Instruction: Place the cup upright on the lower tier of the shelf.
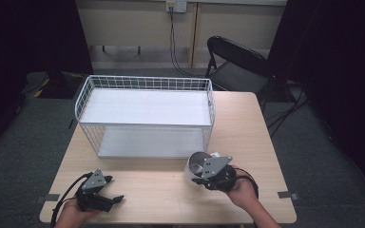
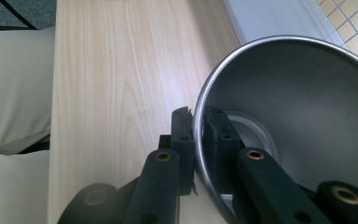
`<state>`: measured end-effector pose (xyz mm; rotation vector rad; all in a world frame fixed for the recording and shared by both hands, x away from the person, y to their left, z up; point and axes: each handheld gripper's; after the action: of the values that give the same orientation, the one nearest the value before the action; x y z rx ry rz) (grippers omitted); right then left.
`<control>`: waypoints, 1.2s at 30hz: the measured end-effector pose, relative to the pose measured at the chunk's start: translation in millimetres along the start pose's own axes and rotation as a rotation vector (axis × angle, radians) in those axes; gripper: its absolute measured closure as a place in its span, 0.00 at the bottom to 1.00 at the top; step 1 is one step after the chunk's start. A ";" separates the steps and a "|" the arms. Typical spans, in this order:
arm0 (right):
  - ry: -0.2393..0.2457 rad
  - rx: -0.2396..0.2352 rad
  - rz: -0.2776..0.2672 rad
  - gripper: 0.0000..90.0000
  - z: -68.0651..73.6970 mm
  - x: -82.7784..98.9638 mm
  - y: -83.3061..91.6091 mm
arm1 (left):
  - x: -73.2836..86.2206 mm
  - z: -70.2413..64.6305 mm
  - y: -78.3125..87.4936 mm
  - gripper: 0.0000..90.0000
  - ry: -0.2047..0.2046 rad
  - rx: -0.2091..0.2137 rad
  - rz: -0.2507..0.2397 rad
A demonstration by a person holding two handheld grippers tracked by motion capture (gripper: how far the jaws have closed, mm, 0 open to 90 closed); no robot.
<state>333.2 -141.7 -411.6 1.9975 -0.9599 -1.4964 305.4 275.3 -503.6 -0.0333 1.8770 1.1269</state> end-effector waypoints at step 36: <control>0.034 0.044 -0.007 0.92 -16.0 -27.7 -24.1 | 0.0 0.0 0.0 0.15 0.000 0.000 0.000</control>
<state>350.0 -105.7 -406.7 2.0525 -0.9808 -1.4524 305.5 275.4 -503.6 -0.0329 1.8770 1.1269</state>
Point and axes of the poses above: each handheld gripper's, and its own axes: y roughly backward along the jaws, x roughly out of its underside, z roughly to its left, and after that the axes turned 12 degrees about y, right-handed
